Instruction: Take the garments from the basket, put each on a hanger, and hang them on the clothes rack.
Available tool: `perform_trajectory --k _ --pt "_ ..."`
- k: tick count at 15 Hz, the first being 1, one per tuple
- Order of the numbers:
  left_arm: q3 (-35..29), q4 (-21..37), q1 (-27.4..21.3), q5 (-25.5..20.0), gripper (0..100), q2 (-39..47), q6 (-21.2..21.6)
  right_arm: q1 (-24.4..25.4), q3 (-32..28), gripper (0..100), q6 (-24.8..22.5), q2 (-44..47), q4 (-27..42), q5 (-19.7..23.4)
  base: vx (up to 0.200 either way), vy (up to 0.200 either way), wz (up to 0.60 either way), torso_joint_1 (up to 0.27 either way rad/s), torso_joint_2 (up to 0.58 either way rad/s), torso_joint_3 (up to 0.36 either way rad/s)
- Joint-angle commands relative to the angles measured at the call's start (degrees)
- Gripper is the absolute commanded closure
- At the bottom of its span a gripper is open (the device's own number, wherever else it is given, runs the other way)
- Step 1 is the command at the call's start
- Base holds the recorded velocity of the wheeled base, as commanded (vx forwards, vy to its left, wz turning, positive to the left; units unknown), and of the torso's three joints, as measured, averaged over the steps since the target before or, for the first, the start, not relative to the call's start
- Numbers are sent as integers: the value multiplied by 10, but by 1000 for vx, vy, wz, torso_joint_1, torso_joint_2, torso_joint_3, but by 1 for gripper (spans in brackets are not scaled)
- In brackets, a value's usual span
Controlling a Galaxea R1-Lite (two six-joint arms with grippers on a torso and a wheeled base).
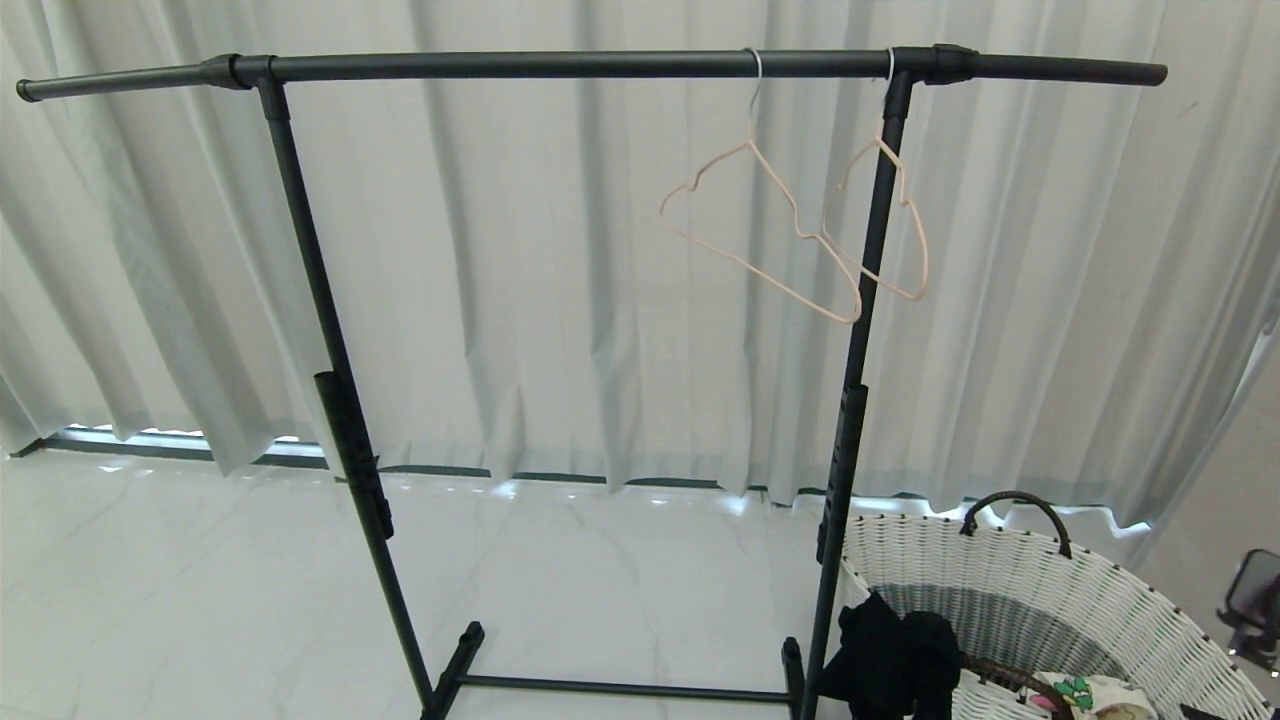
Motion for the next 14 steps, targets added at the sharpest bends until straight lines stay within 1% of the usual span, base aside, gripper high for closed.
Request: perform_trajectory --k 1,3,4,5,8,9,12,14 --pt "0 0 0 0 0 1 0 -55 6 0 -74 188 -25 -9 0 0 0 0 0 0" --pt "0 0 0 0 0 1 -1 -54 30 0 -74 246 -97 -17 0 0 0 0 0 0" --pt "0 0 0 0 0 1 0 -54 39 0 -78 279 -140 -17 0 0 0 0 0 0" --pt "0 0 0 0 0 1 -1 -54 41 0 -81 297 -169 -20 0 0 0 0 0 0" --pt "0 0 0 0 0 0 -1 -56 40 0 -80 337 -182 -31 0 0 0 0 0 0" --pt "0 0 0 0 0 1 0 -58 38 0 -79 353 -199 -31 0 0 0 0 0 0" --pt "0 0 0 0 0 1 0 -60 41 0 -79 406 -283 -32 0 0 0 0 0 0" --pt "0 0 0 0 0 1 0 -60 39 0 -78 429 -303 -32 0 0 0 0 0 0"
